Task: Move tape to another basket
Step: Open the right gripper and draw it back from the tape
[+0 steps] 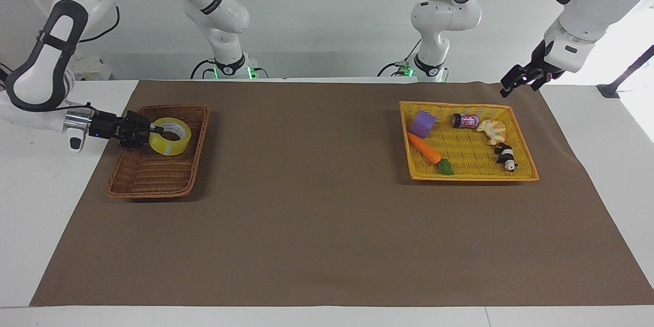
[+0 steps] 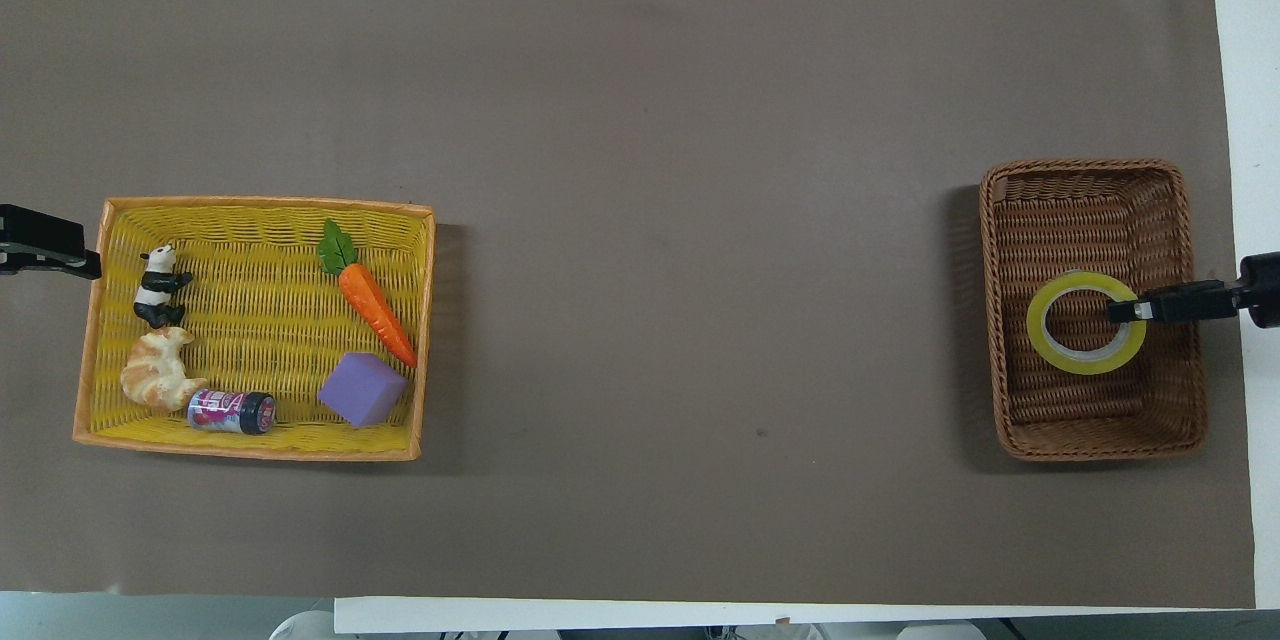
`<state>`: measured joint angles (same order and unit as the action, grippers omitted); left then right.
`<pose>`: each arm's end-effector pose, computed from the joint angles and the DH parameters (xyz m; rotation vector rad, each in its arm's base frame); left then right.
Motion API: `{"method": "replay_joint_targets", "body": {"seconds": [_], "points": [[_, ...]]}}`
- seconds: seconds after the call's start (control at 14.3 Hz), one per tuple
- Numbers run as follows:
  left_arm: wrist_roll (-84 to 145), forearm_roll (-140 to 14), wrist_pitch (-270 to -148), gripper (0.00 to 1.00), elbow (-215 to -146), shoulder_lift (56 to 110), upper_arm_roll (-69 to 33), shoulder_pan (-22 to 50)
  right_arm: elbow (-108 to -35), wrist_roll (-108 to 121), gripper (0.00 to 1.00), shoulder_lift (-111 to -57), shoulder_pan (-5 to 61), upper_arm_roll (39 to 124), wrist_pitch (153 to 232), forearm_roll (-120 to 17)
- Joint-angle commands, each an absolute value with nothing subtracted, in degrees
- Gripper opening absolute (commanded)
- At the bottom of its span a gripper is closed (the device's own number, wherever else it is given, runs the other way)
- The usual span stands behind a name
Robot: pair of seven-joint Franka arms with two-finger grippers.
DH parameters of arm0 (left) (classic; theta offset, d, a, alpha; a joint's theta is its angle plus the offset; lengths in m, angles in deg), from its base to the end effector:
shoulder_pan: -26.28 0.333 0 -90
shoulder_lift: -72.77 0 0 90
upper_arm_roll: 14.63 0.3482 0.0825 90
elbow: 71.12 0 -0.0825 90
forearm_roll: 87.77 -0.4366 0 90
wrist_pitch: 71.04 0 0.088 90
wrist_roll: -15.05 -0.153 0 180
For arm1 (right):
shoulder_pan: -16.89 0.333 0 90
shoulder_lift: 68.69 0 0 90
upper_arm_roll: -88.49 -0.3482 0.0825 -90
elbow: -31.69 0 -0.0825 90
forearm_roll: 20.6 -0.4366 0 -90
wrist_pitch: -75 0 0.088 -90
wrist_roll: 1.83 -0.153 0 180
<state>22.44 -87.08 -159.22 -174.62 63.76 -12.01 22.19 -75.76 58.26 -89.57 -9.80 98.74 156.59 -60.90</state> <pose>0.5392 -0.0143 0.5761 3.1220 0.1604 -0.1744 0.5190 -0.2531 0.2809 -2.1366 -0.2015 0.0417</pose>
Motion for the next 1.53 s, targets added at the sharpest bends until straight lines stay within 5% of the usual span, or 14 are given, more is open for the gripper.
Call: {"method": "replay_joint_targets", "body": {"seconds": [0.0,0.21,0.28,0.35,0.42,0.98,1.47], "points": [[20.85,-88.56,-158.57,1.00,-175.18,63.28,-11.82,21.80,-75.79,59.08,0.00,-89.26,-10.44,97.98,157.52,-59.36],[21.11,-88.47,-158.48,1.00,-175.09,63.27,-11.73,22.50,-76.42,59.26,0.04,-89.17,-10.18,97.98,158.50,-58.66],[21.11,-88.47,-158.40,1.00,-175.09,63.28,-11.81,22.50,-76.33,59.17,0.15,-89.17,-10.18,97.98,158.85,-58.66],[21.11,-88.47,-158.49,1.00,-175.09,63.28,-11.73,22.50,-76.41,59.17,0.50,-89.17,-10.09,97.98,159.20,-58.57],[21.20,-88.47,-158.49,1.00,-175.09,63.28,-11.81,22.50,-76.42,59.08,1.00,-89.17,-10.00,97.98,159.38,-58.66],[21.20,-88.47,-158.49,1.00,-175.09,63.28,-11.73,22.50,-74.75,58.64,1.00,-88.21,-8.42,97.63,160.96,-58.13],[21.20,-88.47,-158.49,1.00,-175.09,63.28,-11.81,22.50,-71.50,57.24,1.00,-79.24,-0.25,97.71,164.92,-47.33]]}}
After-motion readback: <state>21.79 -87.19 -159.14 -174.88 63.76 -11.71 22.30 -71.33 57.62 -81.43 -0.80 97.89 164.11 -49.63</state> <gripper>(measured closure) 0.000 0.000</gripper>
